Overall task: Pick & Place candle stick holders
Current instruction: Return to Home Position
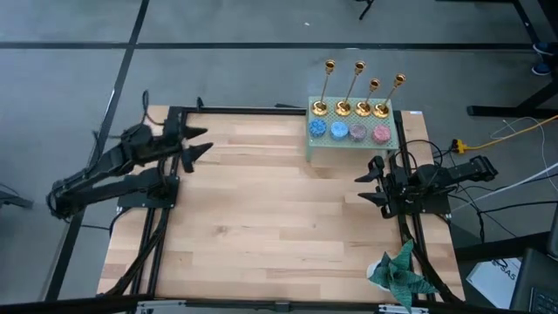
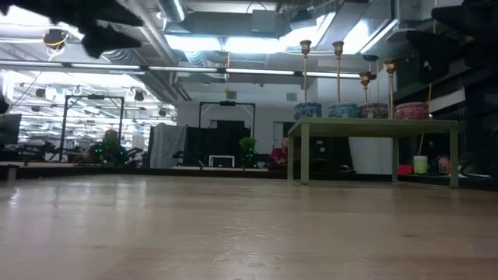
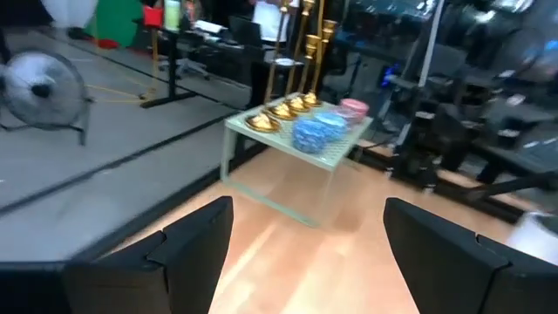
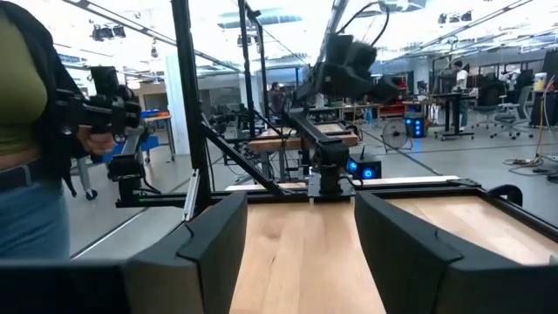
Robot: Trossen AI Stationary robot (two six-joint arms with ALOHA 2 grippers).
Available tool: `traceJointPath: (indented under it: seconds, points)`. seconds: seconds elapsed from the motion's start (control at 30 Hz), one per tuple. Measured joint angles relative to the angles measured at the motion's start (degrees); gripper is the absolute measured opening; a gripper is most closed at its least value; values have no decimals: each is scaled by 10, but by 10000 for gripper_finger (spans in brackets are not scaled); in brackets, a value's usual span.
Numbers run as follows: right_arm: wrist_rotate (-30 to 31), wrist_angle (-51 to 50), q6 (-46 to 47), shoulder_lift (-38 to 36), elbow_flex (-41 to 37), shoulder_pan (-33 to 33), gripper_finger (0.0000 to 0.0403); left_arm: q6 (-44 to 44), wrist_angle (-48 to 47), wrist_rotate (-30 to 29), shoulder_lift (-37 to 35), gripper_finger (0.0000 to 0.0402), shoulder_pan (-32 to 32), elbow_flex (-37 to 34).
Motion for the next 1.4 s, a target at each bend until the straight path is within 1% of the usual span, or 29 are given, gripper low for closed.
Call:
traceJointPath:
  seconds: [0.07,0.13,0.27,0.33,0.37,0.5,0.57,0.67,0.77,0.83,0.97,1.07,1.2,1.3,1.33,1.4]
  points:
    - [0,0,0,0,0,0,218,-17,-27,15,-49,294,0,-18]
    - [0,0,0,0,0,0,218,-16,-68,25,-94,294,0,-25]
    - [0,0,1,0,0,0,218,12,-149,27,-162,294,0,-27]
    - [0,0,0,0,0,0,218,12,-159,27,-192,294,0,-30]
    - [0,0,0,0,0,0,218,12,-158,28,-202,294,0,-32]
    - [0,-1,0,0,0,0,218,7,-155,60,-201,294,0,-32]
    - [0,-1,0,0,0,0,218,3,-113,86,-197,294,0,-38]
    - [0,-1,1,0,0,0,218,-41,-48,117,-196,294,-2,-55]
    - [0,-1,2,0,0,0,218,-72,-2,120,-199,294,-8,-80]
    - [0,-1,1,0,0,0,218,-85,22,119,-198,294,-15,-114]
    - [0,-1,1,0,0,0,218,-94,142,112,-189,294,-36,-189]
    - [0,-1,1,0,0,0,218,-89,187,103,-175,294,-55,-233]
    - [0,-1,1,0,0,0,218,-68,223,73,-173,294,-85,-274]
    - [0,-1,1,0,0,0,218,-47,282,71,-173,294,-114,-303]
    - [0,-1,1,0,0,0,218,-38,289,70,-173,294,-124,-311]
    - [0,-1,1,0,0,0,218,-17,269,67,-173,294,-143,-311]
